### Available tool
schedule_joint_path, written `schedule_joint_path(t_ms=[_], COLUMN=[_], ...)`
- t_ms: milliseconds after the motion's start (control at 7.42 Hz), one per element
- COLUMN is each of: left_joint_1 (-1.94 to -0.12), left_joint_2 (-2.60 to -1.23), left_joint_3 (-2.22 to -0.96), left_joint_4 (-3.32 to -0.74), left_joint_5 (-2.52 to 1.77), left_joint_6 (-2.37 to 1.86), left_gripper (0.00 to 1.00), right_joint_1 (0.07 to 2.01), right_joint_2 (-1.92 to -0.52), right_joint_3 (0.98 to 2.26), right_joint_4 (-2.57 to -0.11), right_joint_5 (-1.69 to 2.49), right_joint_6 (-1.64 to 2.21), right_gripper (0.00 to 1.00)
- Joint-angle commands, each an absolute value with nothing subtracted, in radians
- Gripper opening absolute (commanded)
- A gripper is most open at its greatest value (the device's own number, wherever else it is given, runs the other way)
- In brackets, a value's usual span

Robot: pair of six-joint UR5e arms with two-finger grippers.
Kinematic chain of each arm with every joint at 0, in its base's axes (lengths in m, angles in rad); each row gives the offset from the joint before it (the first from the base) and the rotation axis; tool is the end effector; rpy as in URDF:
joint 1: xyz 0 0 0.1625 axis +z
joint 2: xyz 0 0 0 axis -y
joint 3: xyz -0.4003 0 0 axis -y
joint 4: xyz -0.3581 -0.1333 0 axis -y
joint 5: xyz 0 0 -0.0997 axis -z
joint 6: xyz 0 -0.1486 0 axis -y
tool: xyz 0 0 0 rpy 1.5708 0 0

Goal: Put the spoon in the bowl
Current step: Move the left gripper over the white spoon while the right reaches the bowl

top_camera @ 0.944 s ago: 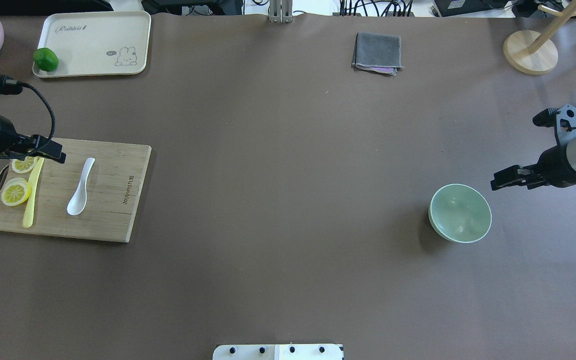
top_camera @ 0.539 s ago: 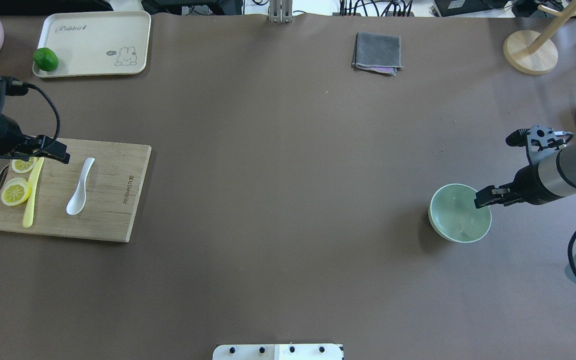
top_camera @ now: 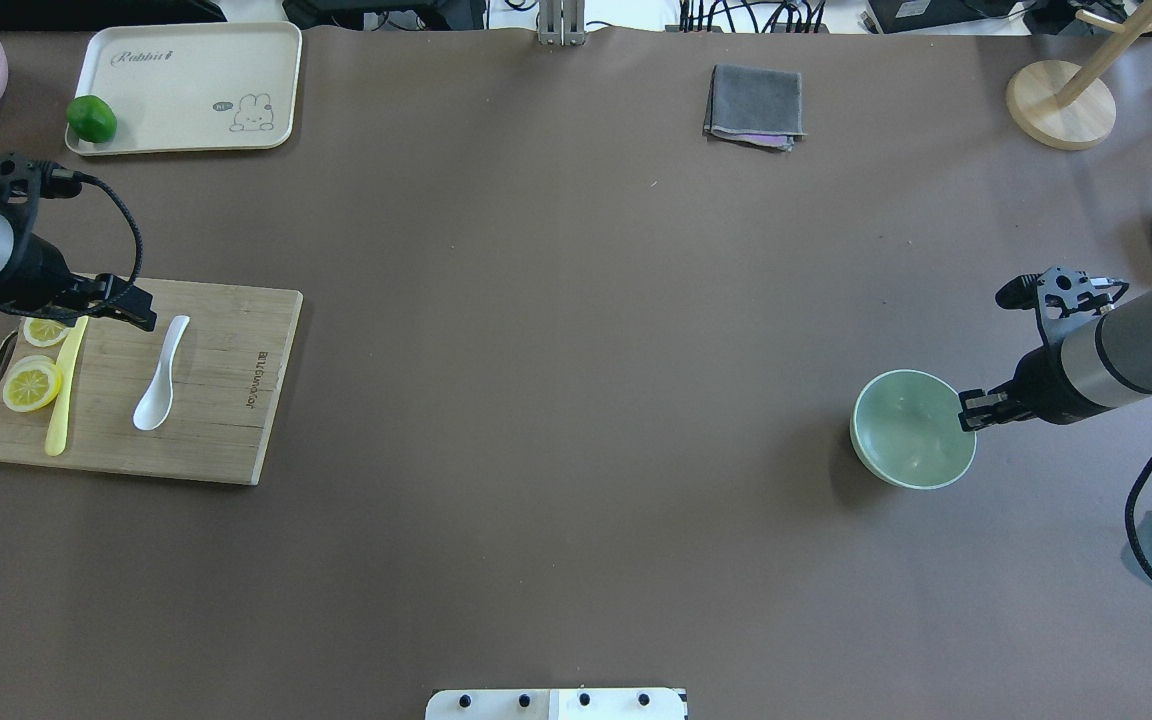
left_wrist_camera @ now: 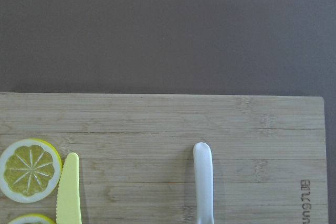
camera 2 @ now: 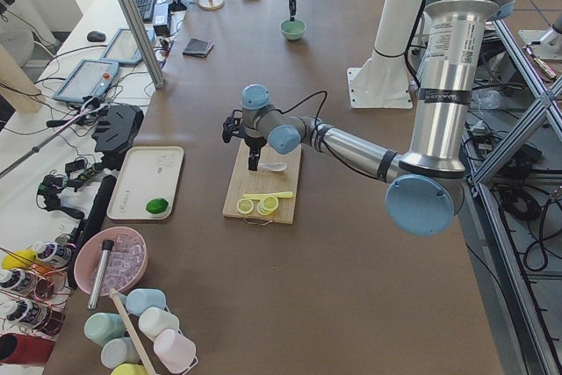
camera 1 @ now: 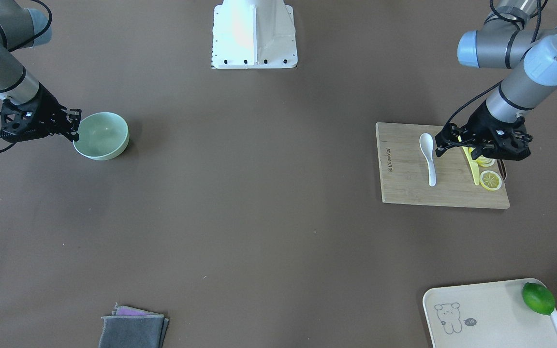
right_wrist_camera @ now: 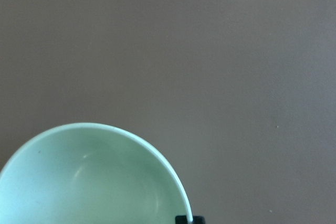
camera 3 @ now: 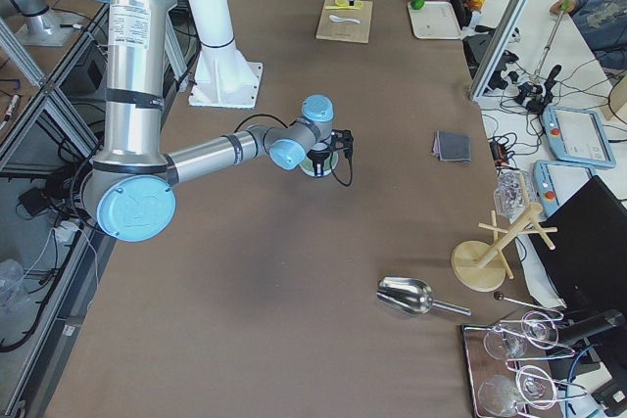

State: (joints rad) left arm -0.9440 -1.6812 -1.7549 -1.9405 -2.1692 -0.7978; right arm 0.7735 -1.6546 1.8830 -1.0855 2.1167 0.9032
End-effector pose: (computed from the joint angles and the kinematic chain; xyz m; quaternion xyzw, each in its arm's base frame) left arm 0.2771 -0.4672 0.4916 0.0537 0.4145 0.0186 0.9083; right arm -0.2998 -0.3712 0.5111 0.0321 -0.4194 -0.0463 0.9060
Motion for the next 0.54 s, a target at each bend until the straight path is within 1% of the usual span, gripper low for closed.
schedule_joint_path(t_ms=[0,135,270,404], left_joint_1=[-0.873,-0.839,-0.835,-0.833], left_joint_2=[-1.736,-1.753,-1.753,-1.75], left_joint_3=[-1.692,-1.68,-1.678,-1.674], left_joint_4=[-1.942,-1.942,-1.941,-1.94], left_joint_5=[-2.098,-2.071,-2.068,-2.068], left_joint_6=[-0.842,-0.868,-0.871,-0.87], left_gripper=[0.9,0.81,0.66,0.48], right_joint_1=[0.772,0.764,0.743,0.709], right_joint_2=[-1.605,-1.553,-1.483,-1.369], right_joint_3=[1.893,1.89,1.887,1.887], right_joint_4=[-1.097,-1.1,-1.121,-1.217], right_joint_5=[2.123,2.128,2.129,2.119], right_joint_6=[0.935,0.987,1.05,1.133], right_gripper=[0.0,0.0,0.0,0.0])
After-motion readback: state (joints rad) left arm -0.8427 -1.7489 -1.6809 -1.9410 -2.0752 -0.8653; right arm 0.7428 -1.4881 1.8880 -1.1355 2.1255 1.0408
